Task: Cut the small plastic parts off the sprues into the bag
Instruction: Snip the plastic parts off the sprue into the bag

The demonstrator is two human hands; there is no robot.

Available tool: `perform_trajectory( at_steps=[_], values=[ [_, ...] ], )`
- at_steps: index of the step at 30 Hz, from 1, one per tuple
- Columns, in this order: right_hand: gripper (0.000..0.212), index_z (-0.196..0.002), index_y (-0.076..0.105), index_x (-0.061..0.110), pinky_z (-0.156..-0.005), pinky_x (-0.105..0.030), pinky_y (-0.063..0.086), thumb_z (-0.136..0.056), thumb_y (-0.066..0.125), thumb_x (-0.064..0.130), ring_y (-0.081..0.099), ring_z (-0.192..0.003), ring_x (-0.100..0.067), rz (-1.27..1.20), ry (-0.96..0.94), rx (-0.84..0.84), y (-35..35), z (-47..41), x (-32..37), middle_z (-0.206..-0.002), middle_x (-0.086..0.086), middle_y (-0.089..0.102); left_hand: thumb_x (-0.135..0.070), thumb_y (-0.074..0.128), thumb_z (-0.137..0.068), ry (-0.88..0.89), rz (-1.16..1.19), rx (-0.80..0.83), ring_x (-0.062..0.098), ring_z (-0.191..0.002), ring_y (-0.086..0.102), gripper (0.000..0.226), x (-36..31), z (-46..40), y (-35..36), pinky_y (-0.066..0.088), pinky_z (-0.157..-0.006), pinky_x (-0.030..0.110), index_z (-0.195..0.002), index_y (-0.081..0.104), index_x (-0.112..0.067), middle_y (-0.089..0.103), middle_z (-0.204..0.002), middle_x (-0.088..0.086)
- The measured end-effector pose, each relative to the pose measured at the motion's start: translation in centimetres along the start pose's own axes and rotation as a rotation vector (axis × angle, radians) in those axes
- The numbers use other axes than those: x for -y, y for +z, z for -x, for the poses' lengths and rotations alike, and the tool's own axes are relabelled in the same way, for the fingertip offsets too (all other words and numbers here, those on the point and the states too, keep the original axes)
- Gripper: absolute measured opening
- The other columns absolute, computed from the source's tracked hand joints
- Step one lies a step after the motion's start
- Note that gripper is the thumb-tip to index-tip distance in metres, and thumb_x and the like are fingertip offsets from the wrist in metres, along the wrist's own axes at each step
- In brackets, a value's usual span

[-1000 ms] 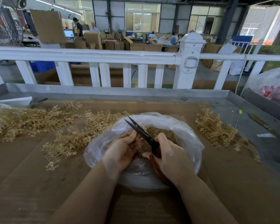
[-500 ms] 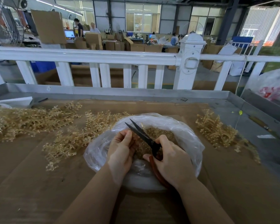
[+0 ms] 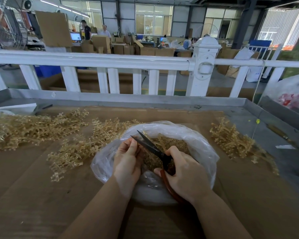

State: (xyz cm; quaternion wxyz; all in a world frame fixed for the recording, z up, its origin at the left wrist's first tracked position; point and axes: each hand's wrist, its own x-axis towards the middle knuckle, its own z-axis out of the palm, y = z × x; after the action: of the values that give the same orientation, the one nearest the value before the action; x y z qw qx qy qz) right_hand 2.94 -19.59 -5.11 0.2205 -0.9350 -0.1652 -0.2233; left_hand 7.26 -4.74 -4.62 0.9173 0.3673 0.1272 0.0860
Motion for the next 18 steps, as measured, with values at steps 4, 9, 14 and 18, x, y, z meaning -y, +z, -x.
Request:
perform_trajectory(
  at_steps=[4, 9, 14, 18],
  values=[
    [0.046, -0.108, 0.053, 0.026, -0.070, -0.016, 0.038, -0.079, 0.056, 0.061, 0.059, -0.088, -0.008, 0.012, 0.006, 0.006, 0.27, -0.03, 0.01, -0.095, 0.011, 0.064, -0.005, 0.045, -0.098, -0.015, -0.011, 0.042, 0.008, -0.062, 0.064, 0.021, -0.06, 0.06, -0.29, 0.056, -0.059, 0.018, -0.083, 0.058, -0.011, 0.064, -0.073, 0.003],
    [0.045, -0.106, 0.053, 0.025, -0.068, -0.014, 0.035, -0.079, 0.058, 0.061, 0.059, -0.084, -0.008, 0.025, 0.022, -0.010, 0.54, -0.08, -0.05, -0.091, 0.011, 0.063, 0.002, 0.041, -0.096, -0.091, 0.000, 0.162, 0.013, -0.075, 0.062, 0.022, -0.57, 0.17, -0.74, 0.052, -0.069, 0.022, -0.093, 0.061, -0.008, 0.065, -0.081, 0.004],
    [0.042, -0.101, 0.053, 0.024, -0.065, -0.015, 0.036, -0.078, 0.062, 0.058, 0.058, -0.079, -0.008, 0.005, 0.033, -0.044, 0.58, -0.19, 0.01, -0.085, 0.011, 0.062, 0.013, 0.041, -0.089, -0.088, -0.033, 0.286, 0.018, -0.092, 0.063, 0.036, -0.69, 0.29, -0.95, 0.054, -0.078, 0.022, -0.121, 0.054, 0.002, 0.064, -0.101, 0.011],
    [0.042, -0.102, 0.055, 0.024, -0.065, -0.010, 0.034, -0.078, 0.064, 0.056, 0.058, -0.080, -0.006, 0.014, 0.039, -0.051, 0.45, -0.08, -0.03, -0.088, 0.012, 0.063, 0.016, 0.043, -0.089, -0.054, 0.004, 0.236, 0.012, -0.082, 0.067, 0.030, -0.32, 0.44, -0.61, 0.057, -0.072, 0.018, -0.110, 0.058, 0.002, 0.064, -0.092, 0.009]
  ],
)
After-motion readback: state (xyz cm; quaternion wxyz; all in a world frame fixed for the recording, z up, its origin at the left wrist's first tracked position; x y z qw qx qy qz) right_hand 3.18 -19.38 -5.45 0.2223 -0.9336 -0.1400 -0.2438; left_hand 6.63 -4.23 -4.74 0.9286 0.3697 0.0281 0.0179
